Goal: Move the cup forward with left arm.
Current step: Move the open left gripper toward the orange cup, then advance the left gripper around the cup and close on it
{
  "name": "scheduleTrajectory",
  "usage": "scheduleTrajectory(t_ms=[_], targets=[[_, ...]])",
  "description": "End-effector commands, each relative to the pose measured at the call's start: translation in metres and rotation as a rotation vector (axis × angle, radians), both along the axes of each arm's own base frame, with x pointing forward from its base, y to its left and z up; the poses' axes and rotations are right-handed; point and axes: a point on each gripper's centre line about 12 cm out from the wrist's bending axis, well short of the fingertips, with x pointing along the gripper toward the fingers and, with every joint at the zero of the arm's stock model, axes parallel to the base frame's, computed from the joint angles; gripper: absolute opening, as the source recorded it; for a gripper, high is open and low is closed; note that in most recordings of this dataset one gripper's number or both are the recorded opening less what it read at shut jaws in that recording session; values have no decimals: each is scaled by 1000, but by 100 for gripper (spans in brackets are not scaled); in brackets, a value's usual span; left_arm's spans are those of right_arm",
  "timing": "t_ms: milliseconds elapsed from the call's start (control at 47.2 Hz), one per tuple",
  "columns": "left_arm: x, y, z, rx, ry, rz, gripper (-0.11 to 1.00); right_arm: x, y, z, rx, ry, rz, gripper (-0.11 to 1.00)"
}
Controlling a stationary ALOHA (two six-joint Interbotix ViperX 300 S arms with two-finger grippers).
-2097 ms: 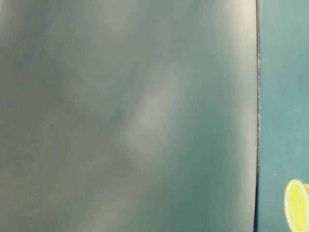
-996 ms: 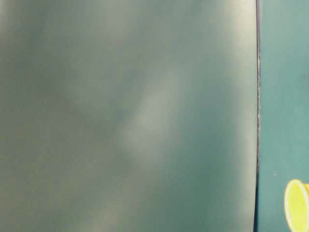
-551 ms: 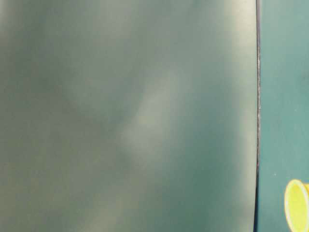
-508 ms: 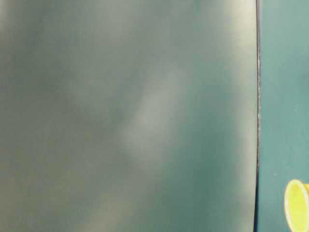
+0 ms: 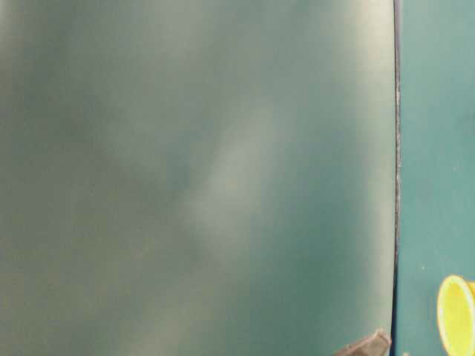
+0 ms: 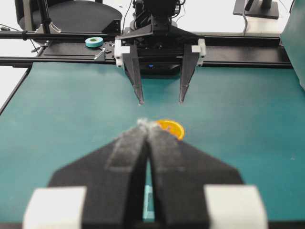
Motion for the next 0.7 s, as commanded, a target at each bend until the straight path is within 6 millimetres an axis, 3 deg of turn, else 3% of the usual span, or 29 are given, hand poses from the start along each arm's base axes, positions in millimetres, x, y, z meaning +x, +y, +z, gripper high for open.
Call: scheduleTrajectory(t_ms=[0, 339, 678], targets=[[2, 1, -1, 10, -15, 0, 86, 2, 0, 13, 3, -26, 0, -1], [-6, 9, -33, 9, 30, 31, 86, 2, 0, 12, 2, -15, 0, -1], [12, 13, -54, 4, 65, 41, 86, 2, 0, 14, 2, -18, 0, -1]])
